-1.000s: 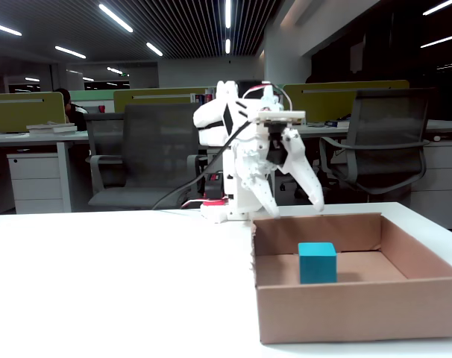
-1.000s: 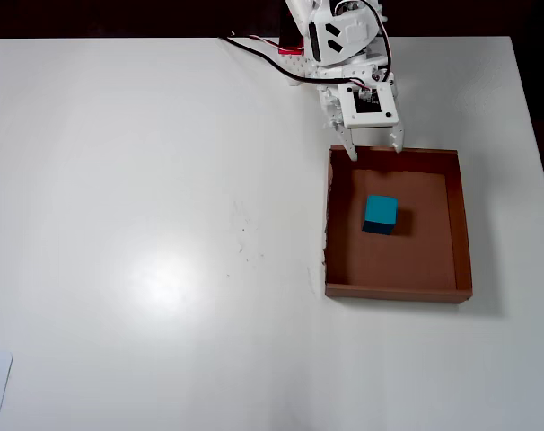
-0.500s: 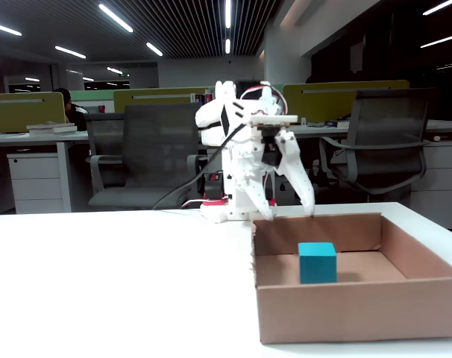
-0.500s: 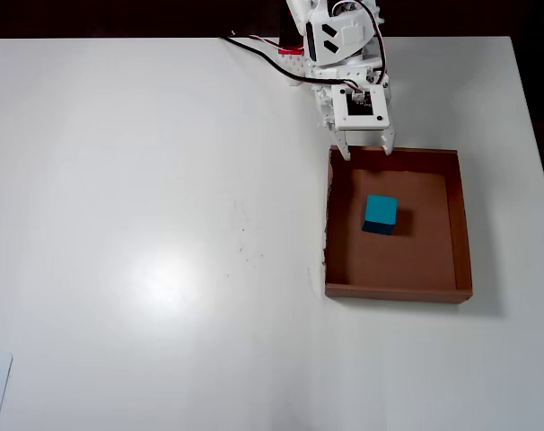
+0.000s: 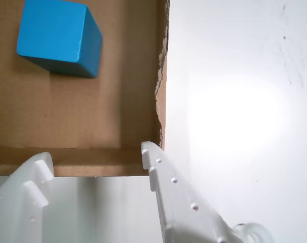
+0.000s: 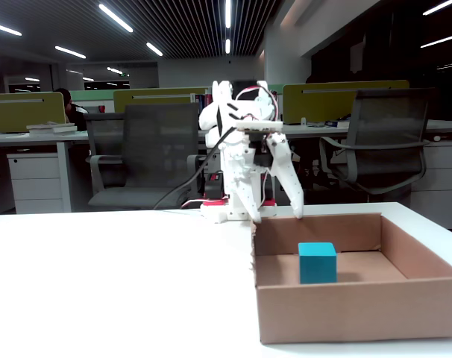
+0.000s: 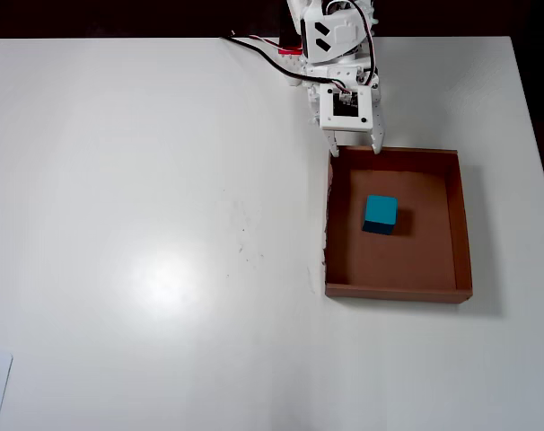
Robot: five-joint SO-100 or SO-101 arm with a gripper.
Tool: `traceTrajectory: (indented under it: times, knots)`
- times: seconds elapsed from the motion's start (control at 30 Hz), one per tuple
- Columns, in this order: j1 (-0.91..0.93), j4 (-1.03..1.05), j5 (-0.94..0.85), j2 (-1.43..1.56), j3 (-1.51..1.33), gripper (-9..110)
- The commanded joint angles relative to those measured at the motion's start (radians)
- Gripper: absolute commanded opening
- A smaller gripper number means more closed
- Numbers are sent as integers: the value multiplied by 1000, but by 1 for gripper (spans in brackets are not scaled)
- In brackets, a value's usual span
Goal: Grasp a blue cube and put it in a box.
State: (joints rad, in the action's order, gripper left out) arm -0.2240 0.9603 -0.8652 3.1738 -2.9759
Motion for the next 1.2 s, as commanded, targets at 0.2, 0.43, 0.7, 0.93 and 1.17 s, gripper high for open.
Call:
traceTrajectory:
  times: [0.2, 0.43, 0.7, 0.93, 1.17]
  knots:
    - [-11, 61, 5, 9, 5, 24]
    - [-11, 112, 5, 9, 5, 24]
    - [-32, 150, 5, 9, 5, 24]
    - [-61, 183, 5, 9, 5, 24]
    - [-60, 227, 5, 9, 5, 24]
